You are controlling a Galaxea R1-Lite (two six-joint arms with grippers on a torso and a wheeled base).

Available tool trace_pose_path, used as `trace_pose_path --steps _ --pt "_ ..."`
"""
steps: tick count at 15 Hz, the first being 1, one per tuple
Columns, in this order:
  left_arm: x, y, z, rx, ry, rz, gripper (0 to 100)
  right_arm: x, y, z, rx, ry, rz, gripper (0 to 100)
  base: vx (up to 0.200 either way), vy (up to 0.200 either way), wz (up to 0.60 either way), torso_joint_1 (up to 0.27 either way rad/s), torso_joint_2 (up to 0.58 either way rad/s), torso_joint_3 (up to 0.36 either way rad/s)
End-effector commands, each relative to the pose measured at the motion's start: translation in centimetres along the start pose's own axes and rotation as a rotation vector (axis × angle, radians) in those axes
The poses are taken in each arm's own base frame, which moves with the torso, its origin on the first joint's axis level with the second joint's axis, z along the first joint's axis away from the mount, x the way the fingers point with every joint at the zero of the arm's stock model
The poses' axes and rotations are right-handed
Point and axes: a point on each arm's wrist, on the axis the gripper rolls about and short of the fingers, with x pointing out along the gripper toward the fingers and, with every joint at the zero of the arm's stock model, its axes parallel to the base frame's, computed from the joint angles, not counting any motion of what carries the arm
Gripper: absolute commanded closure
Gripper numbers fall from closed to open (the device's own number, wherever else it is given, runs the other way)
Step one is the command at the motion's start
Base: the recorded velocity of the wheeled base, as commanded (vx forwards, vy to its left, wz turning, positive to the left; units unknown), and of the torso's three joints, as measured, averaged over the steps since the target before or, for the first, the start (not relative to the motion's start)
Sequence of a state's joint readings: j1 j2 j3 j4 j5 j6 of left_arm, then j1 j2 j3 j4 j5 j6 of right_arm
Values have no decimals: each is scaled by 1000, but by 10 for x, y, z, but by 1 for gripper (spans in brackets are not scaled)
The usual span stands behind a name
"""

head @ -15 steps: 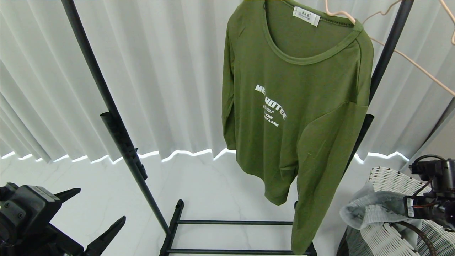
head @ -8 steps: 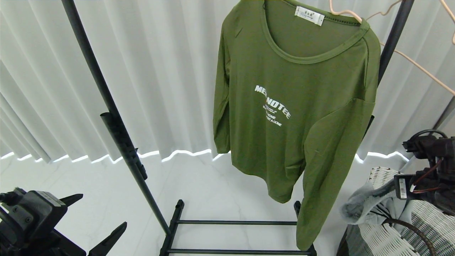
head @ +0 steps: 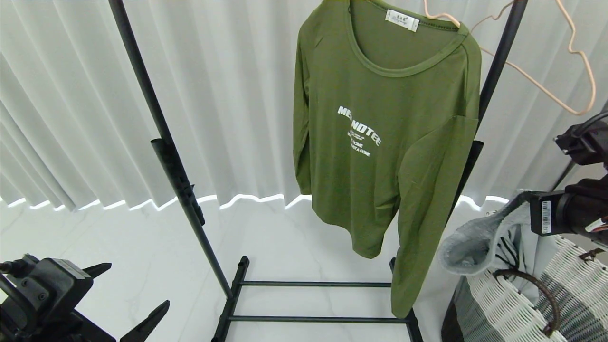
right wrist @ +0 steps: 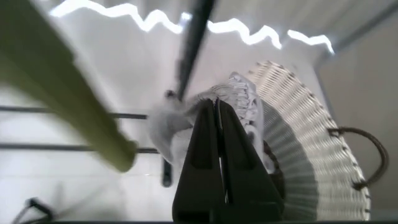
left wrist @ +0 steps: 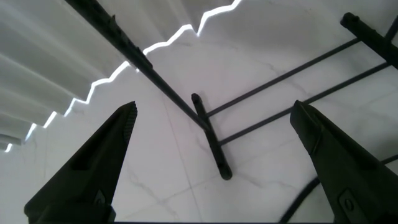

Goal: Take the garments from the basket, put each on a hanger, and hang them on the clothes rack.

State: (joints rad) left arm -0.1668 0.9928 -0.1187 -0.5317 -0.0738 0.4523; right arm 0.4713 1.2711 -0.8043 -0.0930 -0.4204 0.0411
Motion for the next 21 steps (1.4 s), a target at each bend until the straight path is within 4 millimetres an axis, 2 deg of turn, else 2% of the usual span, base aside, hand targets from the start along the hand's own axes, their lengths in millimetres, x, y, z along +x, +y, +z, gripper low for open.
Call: trace_pose_path --steps 1,4,7,8,11,13,14,17,19,21 --pt "1 0 0 0 4 -2 0 -20 11 10 -4 -65 94 100 -200 0 0 2 -2 -2" --pt "1 -2 2 3 -17 -33 0 -34 33 15 -39 -101 223 100 -67 0 0 1 2 1" --pt "3 -13 14 -3 -87 -180 0 -49 52 28 -49 -149 338 100 0 0 0 0 0 0" --pt "5 -22 24 -29 -128 -287 0 -54 59 34 -50 -167 378 100 0 0 0 0 0 0" --pt "19 -38 47 -31 -149 -432 0 -64 71 46 -43 -207 450 100 0 0 0 0 0 0" --pt "33 -53 71 -180 -124 -536 0 -73 79 52 -40 -229 505 100 0 0 0 0 0 0" --pt "46 -67 92 -299 -96 -608 0 -79 84 55 -39 -240 539 100 0 0 0 0 0 0" --pt "85 -105 126 -435 -14 -697 0 -88 90 66 -19 -272 581 100 0 0 0 0 0 0" --pt "111 -126 138 -495 32 -702 0 -91 91 69 -15 -280 593 100 0 0 0 0 0 0" --pt "147 -147 145 -590 86 -604 0 -94 92 69 -15 -284 608 100 0 0 0 0 0 0"
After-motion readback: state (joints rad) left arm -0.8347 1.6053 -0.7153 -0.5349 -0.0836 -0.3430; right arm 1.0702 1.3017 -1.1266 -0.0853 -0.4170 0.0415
